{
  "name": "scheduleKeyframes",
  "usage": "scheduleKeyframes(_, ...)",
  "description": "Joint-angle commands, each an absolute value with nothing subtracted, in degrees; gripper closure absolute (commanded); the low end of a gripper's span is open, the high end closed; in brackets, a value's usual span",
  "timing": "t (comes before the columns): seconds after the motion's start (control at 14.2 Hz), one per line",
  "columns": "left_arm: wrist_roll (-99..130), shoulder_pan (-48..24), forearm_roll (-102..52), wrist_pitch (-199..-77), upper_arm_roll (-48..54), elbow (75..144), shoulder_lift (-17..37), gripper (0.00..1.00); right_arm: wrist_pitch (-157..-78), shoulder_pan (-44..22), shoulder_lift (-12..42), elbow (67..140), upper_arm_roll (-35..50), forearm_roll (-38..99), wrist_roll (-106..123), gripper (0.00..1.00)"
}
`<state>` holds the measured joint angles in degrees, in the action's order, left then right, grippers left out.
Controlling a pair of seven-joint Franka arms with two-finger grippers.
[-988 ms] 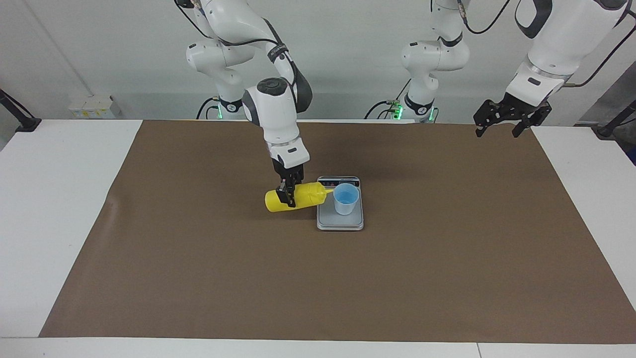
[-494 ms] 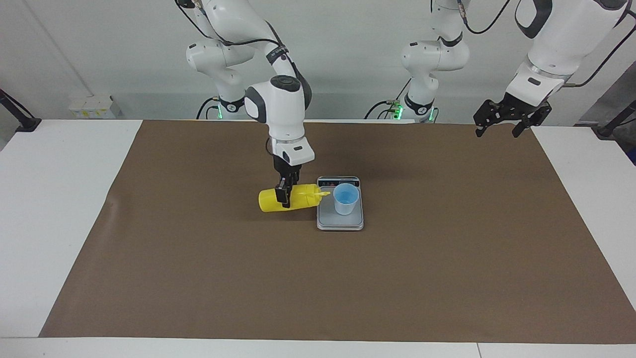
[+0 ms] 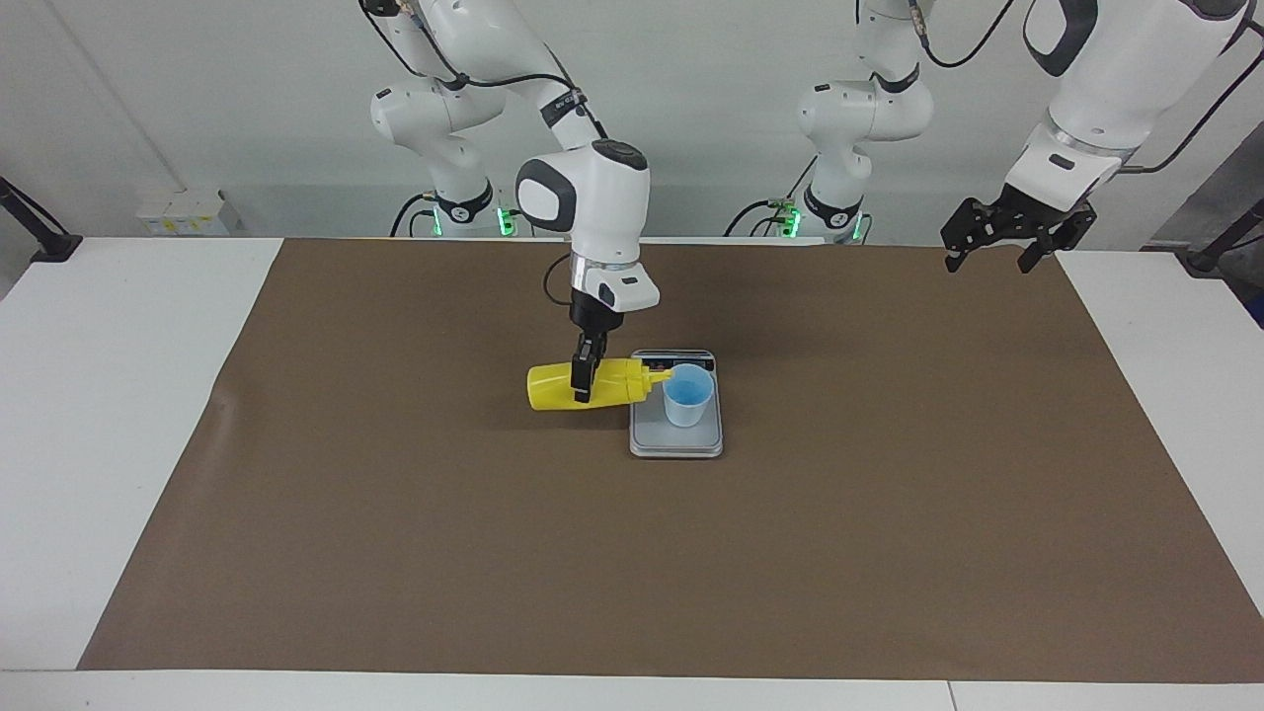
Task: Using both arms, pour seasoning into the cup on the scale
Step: 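Tilt the yellow bottle nozzle down over the blue cup with the right gripper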
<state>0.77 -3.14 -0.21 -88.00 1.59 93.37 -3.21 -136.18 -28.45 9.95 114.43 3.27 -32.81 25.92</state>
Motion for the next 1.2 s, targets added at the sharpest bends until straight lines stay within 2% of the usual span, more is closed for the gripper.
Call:
scheduleKeyframes(0.0, 0.09, -2.29, -0.62, -87.63, 1.93, 94.13, -3.78, 0.00, -133.86, -29.44, 9.75, 113.64, 3.60, -37.87, 21.03, 0.63)
scheduleKeyframes(0.63, 0.09, -2.29, -0.62, -87.63, 1.93, 94.13, -3.78, 0.00, -130.34, -32.17, 10.11, 113.82, 3.60, -47.90, 14.41, 0.66)
scheduleKeyframes(0.85, 0.09, -2.29, -0.62, -87.63, 1.93, 94.13, -3.78, 0.00, -129.99, -32.43, 10.11, 113.99, 3.69, -52.10, 13.11, 0.72)
scheduleKeyframes(1.13, 0.09, -2.29, -0.62, -87.71, 1.93, 94.13, -3.78, 0.00, -129.20, -34.01, 11.16, 113.99, 3.69, -55.62, 9.06, 0.72)
